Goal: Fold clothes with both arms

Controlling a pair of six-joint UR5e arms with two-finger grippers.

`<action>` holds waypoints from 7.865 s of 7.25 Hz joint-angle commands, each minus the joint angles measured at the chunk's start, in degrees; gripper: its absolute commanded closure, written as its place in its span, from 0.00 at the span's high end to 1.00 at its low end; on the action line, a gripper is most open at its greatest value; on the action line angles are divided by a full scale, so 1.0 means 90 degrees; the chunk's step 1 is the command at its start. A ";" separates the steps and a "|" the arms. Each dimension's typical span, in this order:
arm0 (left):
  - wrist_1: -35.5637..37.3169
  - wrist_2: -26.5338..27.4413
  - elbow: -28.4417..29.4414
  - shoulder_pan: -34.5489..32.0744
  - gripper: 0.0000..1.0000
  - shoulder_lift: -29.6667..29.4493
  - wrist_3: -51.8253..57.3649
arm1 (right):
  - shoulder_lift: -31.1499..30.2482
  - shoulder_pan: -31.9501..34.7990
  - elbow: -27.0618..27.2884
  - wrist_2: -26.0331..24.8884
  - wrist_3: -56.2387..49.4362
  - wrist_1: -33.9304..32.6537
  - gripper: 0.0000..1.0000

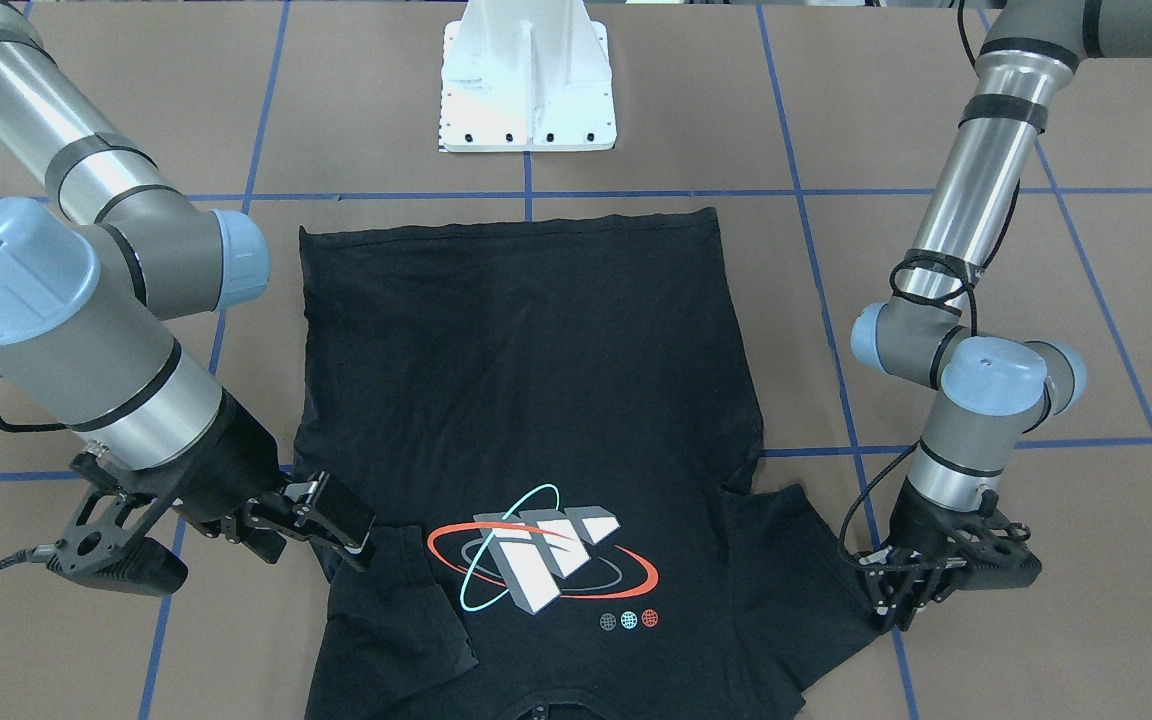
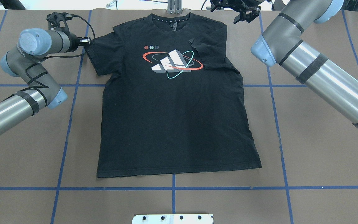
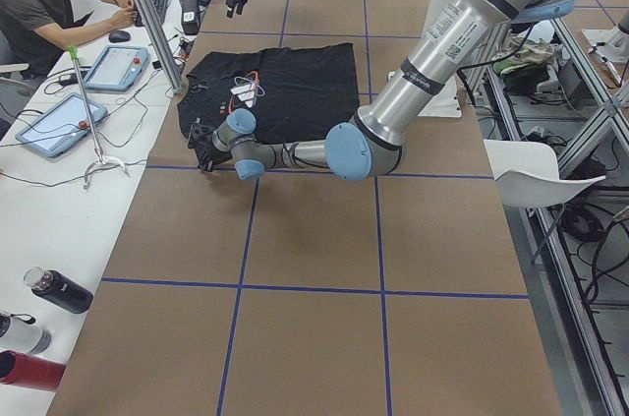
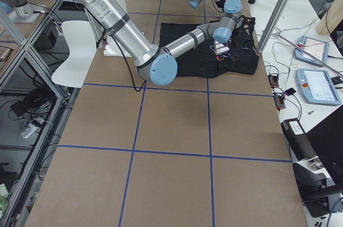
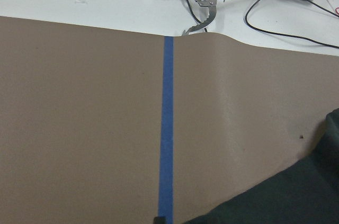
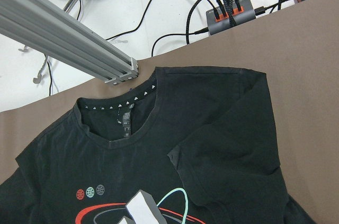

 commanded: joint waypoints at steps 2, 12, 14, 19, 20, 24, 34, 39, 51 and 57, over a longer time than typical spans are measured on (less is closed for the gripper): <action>0.0000 -0.0019 -0.0029 0.0000 0.00 -0.0005 0.0000 | 0.0004 0.0010 0.0005 0.0000 0.0003 0.0000 0.99; 0.0762 -0.0119 -0.1612 0.0907 0.00 -0.0540 -0.2458 | -0.0025 0.0019 0.0034 0.0010 0.0003 0.0039 0.99; 0.0723 0.0331 -0.0669 0.1172 0.00 -0.1340 -0.2656 | -0.0074 0.0049 0.0034 0.0010 -0.0045 0.0039 0.99; 0.0225 0.0566 0.0058 0.0968 0.00 -0.1656 -0.2666 | -0.0123 0.0156 0.0034 0.0020 -0.0202 0.0029 0.99; 0.0225 0.0586 0.0059 0.0880 0.00 -0.1666 -0.2666 | -0.0142 0.0156 0.0034 0.0020 -0.0202 0.0039 0.99; -0.0185 0.0722 0.0361 0.0859 0.00 -0.1890 -0.2666 | -0.0240 0.0156 0.0015 0.0030 -0.0358 0.0029 0.99; 0.1592 -0.0913 -0.2968 0.0694 1.00 -0.0508 -0.2597 | -0.0918 0.0410 0.1071 0.1025 -0.0251 -0.0816 0.99; 0.4762 -0.1892 -0.6820 0.0655 1.00 0.1505 -0.2033 | -0.2571 0.0196 0.3595 0.1211 -0.0358 -0.2559 0.99; 0.3760 -0.2033 -0.7939 0.1689 1.00 0.3432 -0.2822 | -0.4214 -0.1500 0.4575 0.0990 -0.0338 -0.1992 1.00; 0.3760 -0.1905 -0.7949 0.1690 1.00 0.3539 -0.2793 | -0.4293 -0.2764 0.4146 0.0039 -0.0358 -0.1738 0.99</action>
